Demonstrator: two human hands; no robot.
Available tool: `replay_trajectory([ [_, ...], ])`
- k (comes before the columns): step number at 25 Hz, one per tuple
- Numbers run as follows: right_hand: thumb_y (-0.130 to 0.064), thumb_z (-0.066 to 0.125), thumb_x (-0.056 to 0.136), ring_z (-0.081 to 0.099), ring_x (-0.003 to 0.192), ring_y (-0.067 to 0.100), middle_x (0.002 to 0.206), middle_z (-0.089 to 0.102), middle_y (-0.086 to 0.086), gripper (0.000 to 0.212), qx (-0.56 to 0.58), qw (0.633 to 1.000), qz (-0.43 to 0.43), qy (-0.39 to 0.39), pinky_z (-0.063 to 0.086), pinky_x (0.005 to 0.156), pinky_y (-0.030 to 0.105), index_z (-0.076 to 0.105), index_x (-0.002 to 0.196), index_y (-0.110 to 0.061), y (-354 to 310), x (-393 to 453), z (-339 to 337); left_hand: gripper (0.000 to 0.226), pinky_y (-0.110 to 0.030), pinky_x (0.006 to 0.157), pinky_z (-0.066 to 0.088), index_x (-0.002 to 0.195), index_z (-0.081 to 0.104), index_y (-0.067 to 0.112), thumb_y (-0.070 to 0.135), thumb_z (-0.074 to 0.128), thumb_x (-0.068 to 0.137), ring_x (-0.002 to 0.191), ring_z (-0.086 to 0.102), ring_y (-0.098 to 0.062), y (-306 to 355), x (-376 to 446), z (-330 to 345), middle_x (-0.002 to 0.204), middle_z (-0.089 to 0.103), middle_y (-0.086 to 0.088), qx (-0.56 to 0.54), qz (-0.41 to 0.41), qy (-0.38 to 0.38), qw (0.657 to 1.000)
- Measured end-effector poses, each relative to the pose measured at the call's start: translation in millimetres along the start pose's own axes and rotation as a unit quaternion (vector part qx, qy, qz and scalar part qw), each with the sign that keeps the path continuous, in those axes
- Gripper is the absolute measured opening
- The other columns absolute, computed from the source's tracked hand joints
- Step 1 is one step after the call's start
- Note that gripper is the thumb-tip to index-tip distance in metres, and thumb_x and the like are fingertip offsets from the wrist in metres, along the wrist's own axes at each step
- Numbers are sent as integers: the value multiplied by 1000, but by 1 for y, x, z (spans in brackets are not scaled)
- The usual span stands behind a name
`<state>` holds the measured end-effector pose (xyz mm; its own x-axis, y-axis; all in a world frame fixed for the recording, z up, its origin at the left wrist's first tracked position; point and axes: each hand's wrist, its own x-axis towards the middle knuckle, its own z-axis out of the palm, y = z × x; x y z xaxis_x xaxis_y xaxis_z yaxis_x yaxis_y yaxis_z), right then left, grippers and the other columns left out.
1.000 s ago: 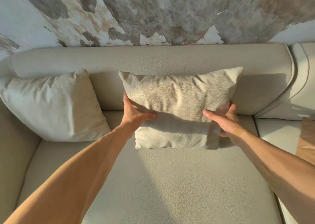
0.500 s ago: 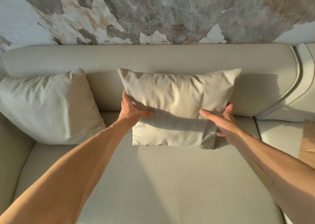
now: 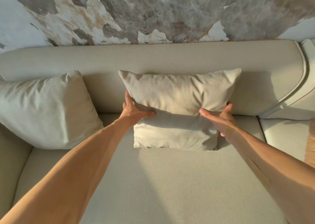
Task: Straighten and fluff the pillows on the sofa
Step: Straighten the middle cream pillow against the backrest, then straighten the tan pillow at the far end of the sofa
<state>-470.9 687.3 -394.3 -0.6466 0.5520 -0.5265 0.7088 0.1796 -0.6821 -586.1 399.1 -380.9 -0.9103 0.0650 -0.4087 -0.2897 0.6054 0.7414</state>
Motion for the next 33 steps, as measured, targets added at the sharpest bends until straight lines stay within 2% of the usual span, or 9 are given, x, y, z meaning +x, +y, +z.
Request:
replay_trajectory([
  [2,-69,75,56,47,122,30,144,40,11,124,-15,1000,-4,4,38,87,33,9,146,-14,-1,5,0,139,-40,99,41,150,-9,44,37,93,56,137,36,-31,-1,1,-3,148,32,-8,12,5,-15,1000],
  [4,-67,73,63,42,133,36,151,35,16,124,-43,999,-17,8,38,98,36,6,148,-8,-2,6,-1,135,-43,106,41,151,-9,43,41,91,59,137,37,-31,0,-2,-6,150,33,-7,23,16,-31,999],
  [8,-58,70,74,42,133,38,152,35,18,112,-87,994,-56,34,39,102,40,7,151,-7,-9,-8,-5,130,-50,112,37,152,-15,39,45,85,69,141,34,-34,4,-11,-15,159,24,-8,79,19,-47,996],
  [14,-49,71,80,35,140,28,156,31,11,101,-136,977,-166,21,32,108,34,12,154,-14,-24,-64,-31,120,-47,103,46,153,-12,38,59,74,73,129,49,-37,17,-48,-39,159,27,-10,162,75,-49,983],
  [17,-50,67,83,34,140,29,155,32,13,95,-201,953,-228,10,33,111,40,14,154,-18,-44,-108,-48,114,-47,114,32,154,-7,40,69,68,73,147,25,-28,31,-75,-57,163,18,0,195,133,-54,970],
  [19,-61,59,83,28,142,30,158,26,10,93,-282,925,-251,43,34,109,47,10,154,-27,-58,-143,-65,112,-52,119,20,153,-6,42,79,58,69,151,9,-22,50,-96,-80,165,10,7,250,180,-41,950],
  [22,-76,45,79,18,146,30,162,16,3,93,-366,895,-240,90,31,110,51,1,153,-39,-73,-197,-87,113,-55,120,13,153,-3,43,90,43,61,152,4,-18,76,-130,-117,165,4,10,297,249,-19,922],
  [25,-80,41,77,6,149,29,163,8,0,92,-364,896,-225,117,19,114,54,0,151,-44,-81,-254,-108,113,-52,121,10,152,-4,45,93,37,59,152,0,-17,97,-171,-147,165,1,10,309,288,-17,906],
  [33,-77,44,79,5,149,24,163,8,-7,84,-306,918,-162,194,16,115,55,8,149,-48,-52,-369,-173,112,-52,121,8,153,-3,46,96,31,59,152,1,-22,153,-259,-152,165,0,7,307,388,-48,868],
])
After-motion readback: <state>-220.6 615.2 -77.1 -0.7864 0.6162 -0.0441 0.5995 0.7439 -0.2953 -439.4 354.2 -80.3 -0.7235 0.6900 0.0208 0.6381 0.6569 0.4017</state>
